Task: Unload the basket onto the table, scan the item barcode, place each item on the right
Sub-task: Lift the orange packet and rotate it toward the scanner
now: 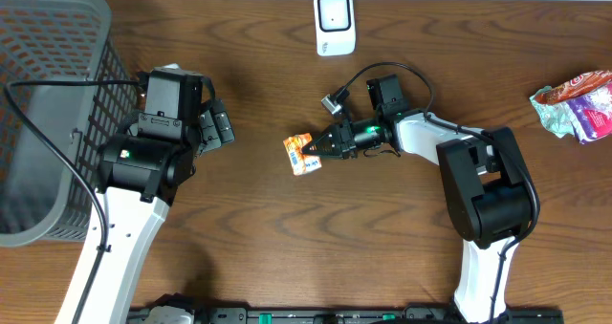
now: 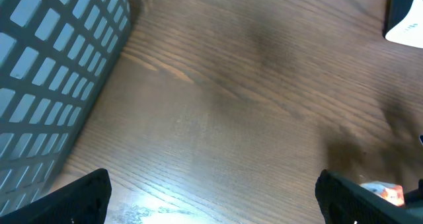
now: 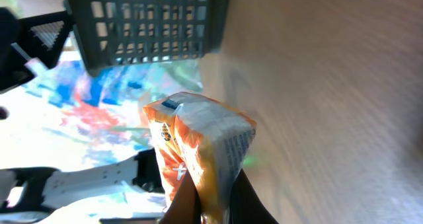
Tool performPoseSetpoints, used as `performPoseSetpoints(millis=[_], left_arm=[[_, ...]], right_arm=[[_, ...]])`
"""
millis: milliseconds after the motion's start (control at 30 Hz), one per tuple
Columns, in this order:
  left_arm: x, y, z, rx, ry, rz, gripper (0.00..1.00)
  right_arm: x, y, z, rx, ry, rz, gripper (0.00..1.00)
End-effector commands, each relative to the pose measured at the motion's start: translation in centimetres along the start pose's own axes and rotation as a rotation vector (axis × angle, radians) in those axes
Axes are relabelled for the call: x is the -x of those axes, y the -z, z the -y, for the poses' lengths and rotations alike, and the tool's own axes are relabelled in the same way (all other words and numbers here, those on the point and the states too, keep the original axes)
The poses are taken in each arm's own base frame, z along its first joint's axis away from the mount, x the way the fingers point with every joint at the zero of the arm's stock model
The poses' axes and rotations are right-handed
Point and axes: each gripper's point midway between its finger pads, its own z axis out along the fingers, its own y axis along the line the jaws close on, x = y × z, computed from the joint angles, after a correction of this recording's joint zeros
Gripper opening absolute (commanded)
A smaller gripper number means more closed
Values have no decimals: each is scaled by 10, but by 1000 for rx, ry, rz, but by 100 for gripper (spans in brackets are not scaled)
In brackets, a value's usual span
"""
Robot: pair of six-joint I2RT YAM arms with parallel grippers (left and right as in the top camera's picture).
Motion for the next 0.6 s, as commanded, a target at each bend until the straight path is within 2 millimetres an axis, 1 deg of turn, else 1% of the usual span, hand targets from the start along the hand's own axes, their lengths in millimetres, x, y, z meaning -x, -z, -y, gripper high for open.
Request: performPoseSetpoints(millis=[0,567], left_arm=[[4,4,-4,14,14,20,98],[4,4,-4,14,14,20,98]], right_arm=[[-5,1,-10,66,15,-26,1],[-5,0,-8,58,16,-23,1]])
